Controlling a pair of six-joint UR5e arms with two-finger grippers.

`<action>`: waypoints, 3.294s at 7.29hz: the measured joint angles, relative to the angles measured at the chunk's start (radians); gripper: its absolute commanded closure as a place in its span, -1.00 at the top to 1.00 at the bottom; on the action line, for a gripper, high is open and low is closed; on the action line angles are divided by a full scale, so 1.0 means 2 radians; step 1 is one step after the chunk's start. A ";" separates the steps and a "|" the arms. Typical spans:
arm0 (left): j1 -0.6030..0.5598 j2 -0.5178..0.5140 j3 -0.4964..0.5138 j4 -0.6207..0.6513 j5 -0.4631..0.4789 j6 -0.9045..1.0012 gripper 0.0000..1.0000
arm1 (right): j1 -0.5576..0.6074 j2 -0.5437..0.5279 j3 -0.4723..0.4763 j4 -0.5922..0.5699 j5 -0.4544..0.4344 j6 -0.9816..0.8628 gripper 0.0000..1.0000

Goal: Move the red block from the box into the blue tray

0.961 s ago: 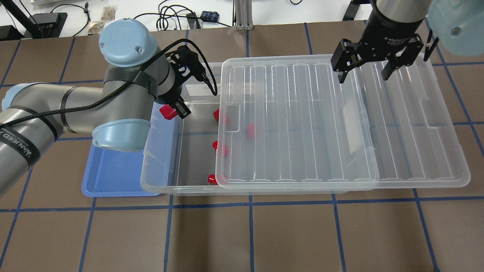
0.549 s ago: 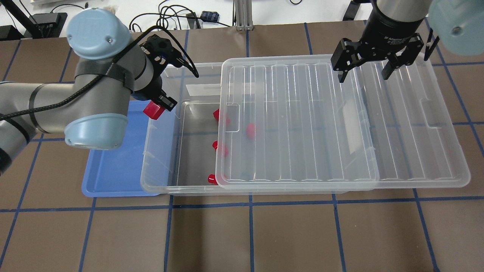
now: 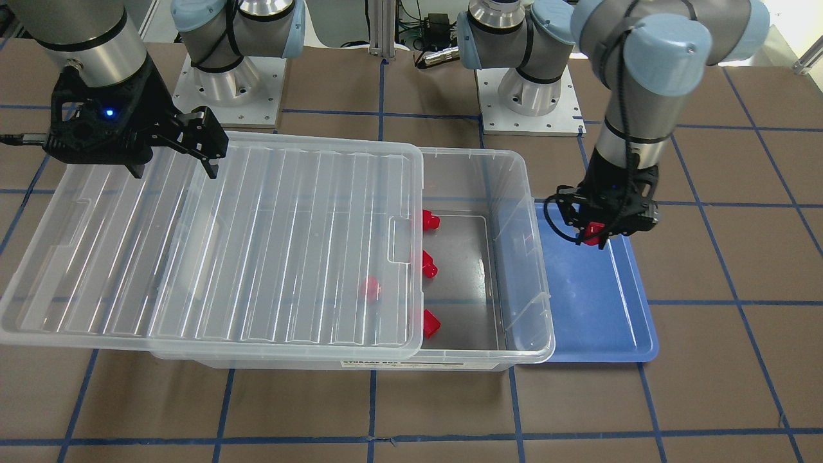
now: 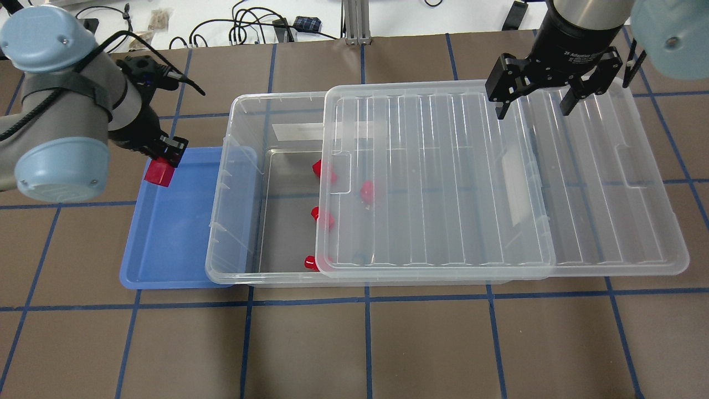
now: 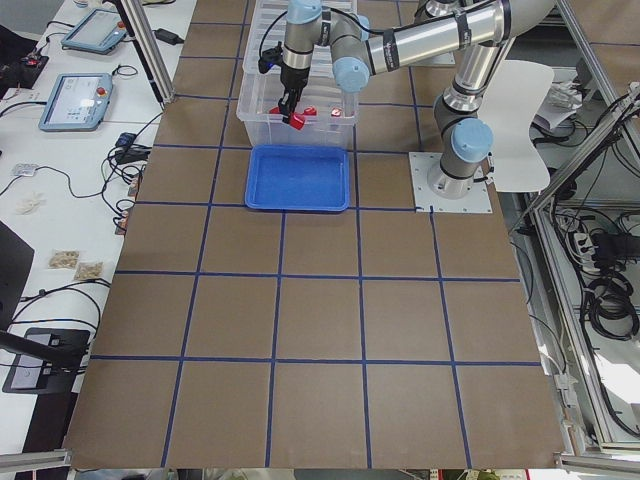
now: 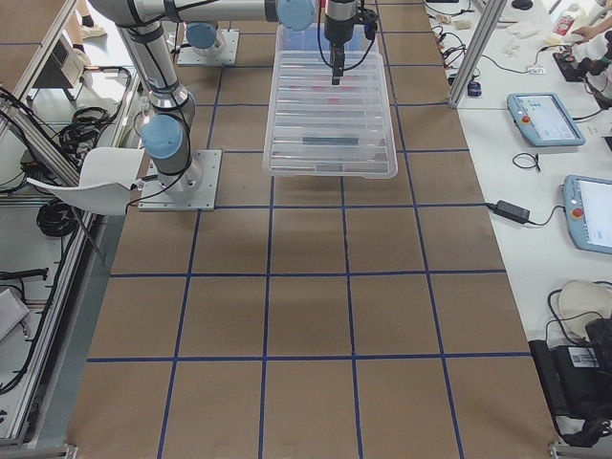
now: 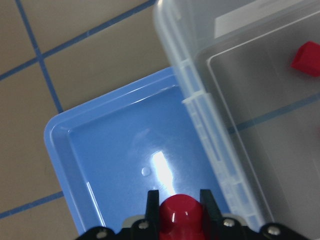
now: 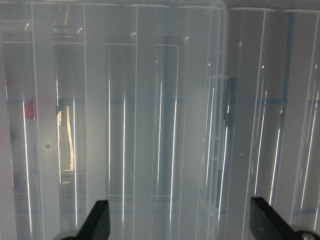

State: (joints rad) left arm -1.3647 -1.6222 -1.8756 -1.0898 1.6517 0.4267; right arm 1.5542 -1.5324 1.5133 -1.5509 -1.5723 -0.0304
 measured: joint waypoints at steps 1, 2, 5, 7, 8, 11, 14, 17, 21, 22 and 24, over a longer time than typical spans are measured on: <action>0.026 -0.011 -0.002 -0.004 -0.001 -0.003 -1.00 | 0.000 0.000 0.000 0.000 0.000 0.000 1.00; 0.039 -0.027 -0.003 -0.005 -0.002 -0.008 -1.00 | 0.000 0.000 0.001 0.000 0.000 0.001 1.00; 0.046 -0.061 -0.008 -0.006 -0.011 -0.060 0.73 | 0.000 0.000 0.003 -0.001 0.000 0.001 1.00; 0.047 -0.067 -0.006 -0.005 -0.034 -0.076 1.00 | -0.001 0.000 0.003 -0.001 0.000 0.002 1.00; 0.047 -0.068 -0.005 -0.005 -0.046 -0.079 1.00 | -0.003 0.000 0.003 -0.001 -0.001 0.002 1.00; 0.046 -0.065 -0.001 -0.005 -0.052 -0.080 1.00 | -0.005 0.000 0.003 0.000 -0.001 0.003 1.00; 0.034 -0.041 0.053 -0.071 -0.052 -0.080 1.00 | -0.007 0.000 0.001 -0.001 -0.002 -0.001 1.00; -0.028 -0.022 0.142 -0.165 -0.051 -0.135 1.00 | -0.008 0.000 0.000 -0.002 -0.002 -0.004 1.00; -0.098 0.008 0.158 -0.197 -0.047 -0.174 1.00 | -0.008 -0.001 -0.002 -0.001 -0.002 -0.002 1.00; -0.100 0.014 0.156 -0.202 -0.047 -0.172 1.00 | -0.008 -0.001 -0.002 -0.001 -0.002 -0.002 1.00; -0.101 0.018 0.153 -0.204 -0.048 -0.171 1.00 | -0.007 -0.001 -0.001 0.000 -0.003 -0.001 1.00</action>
State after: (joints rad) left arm -1.5673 -1.5855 -1.5702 -1.4975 1.5555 0.0840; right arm 1.5408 -1.5339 1.5116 -1.5514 -1.5774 -0.0314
